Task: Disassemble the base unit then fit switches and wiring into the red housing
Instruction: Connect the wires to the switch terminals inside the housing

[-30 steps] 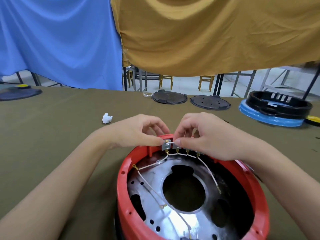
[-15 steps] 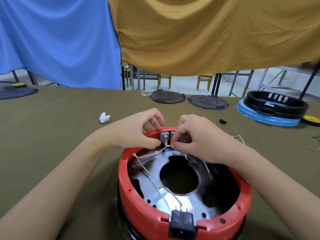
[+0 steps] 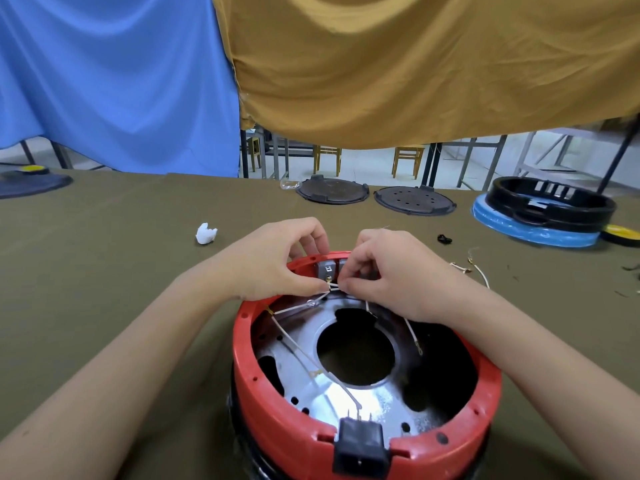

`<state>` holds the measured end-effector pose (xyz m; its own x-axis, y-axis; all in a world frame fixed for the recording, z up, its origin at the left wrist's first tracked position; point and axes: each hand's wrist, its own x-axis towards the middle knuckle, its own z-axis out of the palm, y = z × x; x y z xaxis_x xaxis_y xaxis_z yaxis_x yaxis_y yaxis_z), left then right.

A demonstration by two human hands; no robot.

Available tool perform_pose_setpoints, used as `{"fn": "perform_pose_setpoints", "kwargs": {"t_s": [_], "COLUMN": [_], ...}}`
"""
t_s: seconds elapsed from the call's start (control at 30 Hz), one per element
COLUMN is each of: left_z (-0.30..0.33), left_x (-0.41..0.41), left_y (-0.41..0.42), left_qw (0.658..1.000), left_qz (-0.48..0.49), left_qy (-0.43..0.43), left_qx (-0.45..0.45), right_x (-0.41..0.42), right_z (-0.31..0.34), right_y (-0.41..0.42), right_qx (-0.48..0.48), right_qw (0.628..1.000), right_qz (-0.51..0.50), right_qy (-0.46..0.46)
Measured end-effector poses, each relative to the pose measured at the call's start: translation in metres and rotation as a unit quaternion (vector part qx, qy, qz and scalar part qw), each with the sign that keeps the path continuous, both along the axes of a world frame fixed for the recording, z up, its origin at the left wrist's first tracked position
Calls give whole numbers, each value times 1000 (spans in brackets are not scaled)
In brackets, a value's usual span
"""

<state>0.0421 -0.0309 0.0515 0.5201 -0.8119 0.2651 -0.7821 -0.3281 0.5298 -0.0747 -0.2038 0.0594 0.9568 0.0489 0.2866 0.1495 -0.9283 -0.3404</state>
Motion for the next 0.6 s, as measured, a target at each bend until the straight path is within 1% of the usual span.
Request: {"fn": "perform_pose_setpoints", "kwargs": {"t_s": [0.27, 0.6], "left_z": [1, 3], "left_x": [-3, -10], "left_y": [-2, -5], "left_qw": [999, 992], "left_qz": [7, 33], "left_qy": [-31, -118], "left_qx": [-5, 32], "right_x": [2, 4], "right_z": [-1, -1], "right_y": [0, 2], "right_qx": [-16, -45], "right_qw": [1000, 999], "right_qz": [-14, -25], "right_qy": [-8, -8]}}
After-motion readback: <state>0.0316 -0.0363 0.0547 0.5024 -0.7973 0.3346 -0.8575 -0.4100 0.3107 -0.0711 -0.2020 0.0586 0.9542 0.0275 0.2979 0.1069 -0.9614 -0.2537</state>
